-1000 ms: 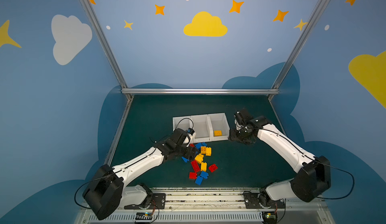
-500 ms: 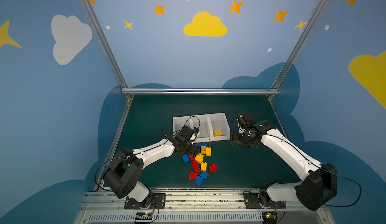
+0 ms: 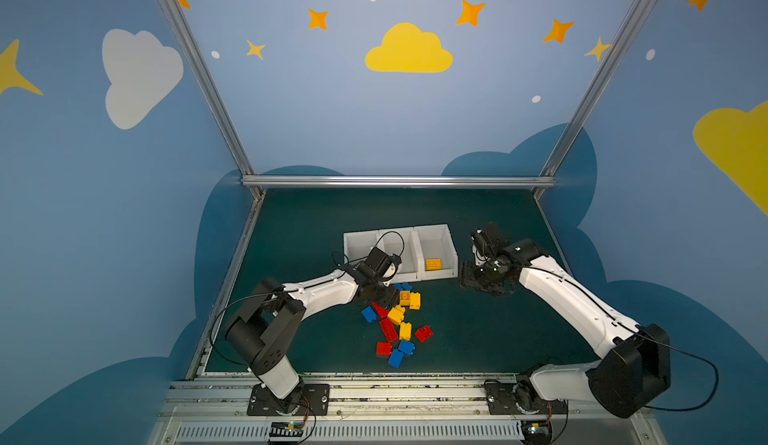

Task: Sort the legos into containers by color
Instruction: 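Grasp a blue brick with the left gripper while the right gripper withdraws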

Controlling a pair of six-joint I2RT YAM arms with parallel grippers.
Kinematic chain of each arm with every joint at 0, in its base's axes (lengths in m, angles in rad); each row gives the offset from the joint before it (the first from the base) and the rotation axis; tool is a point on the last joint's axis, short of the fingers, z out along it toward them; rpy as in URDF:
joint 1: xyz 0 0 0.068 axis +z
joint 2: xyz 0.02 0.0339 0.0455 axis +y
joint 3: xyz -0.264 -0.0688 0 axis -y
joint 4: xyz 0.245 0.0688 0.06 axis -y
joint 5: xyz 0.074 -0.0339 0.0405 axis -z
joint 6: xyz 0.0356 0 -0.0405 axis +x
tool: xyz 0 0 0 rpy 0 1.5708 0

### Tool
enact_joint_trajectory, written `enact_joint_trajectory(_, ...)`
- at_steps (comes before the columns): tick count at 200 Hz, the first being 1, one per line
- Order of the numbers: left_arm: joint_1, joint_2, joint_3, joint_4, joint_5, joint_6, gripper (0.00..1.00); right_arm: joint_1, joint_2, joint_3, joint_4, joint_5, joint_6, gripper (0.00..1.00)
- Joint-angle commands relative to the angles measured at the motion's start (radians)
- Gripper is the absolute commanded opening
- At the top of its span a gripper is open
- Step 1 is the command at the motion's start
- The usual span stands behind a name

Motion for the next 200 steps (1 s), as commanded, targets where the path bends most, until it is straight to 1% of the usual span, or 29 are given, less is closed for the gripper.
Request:
enact_joint_trajectory(1, -0.011, 0.013, 0.021, -0.023, 0.003, 0.025, 0.62, -0.002, -0.013, -0.022, -0.005, -0.002, 0.015, 0.67)
enact_joint_trajectory(47, -0.027, 0.020, 0.013, -0.028, -0.008, 0.021, 0.55, -0.001, -0.009, -0.035, 0.004, -0.006, 0.022, 0.66)
enact_joint_trajectory(152, -0.042, 0.009, -0.021, -0.047, -0.058, 0.017, 0.53, -0.001, -0.023, -0.075, 0.029, -0.008, 0.042, 0.64)
enact_joint_trajectory(200, -0.044, 0.019, -0.010, -0.057, -0.055, 0.014, 0.42, 0.000, -0.031, -0.075, 0.026, -0.002, 0.042, 0.63)
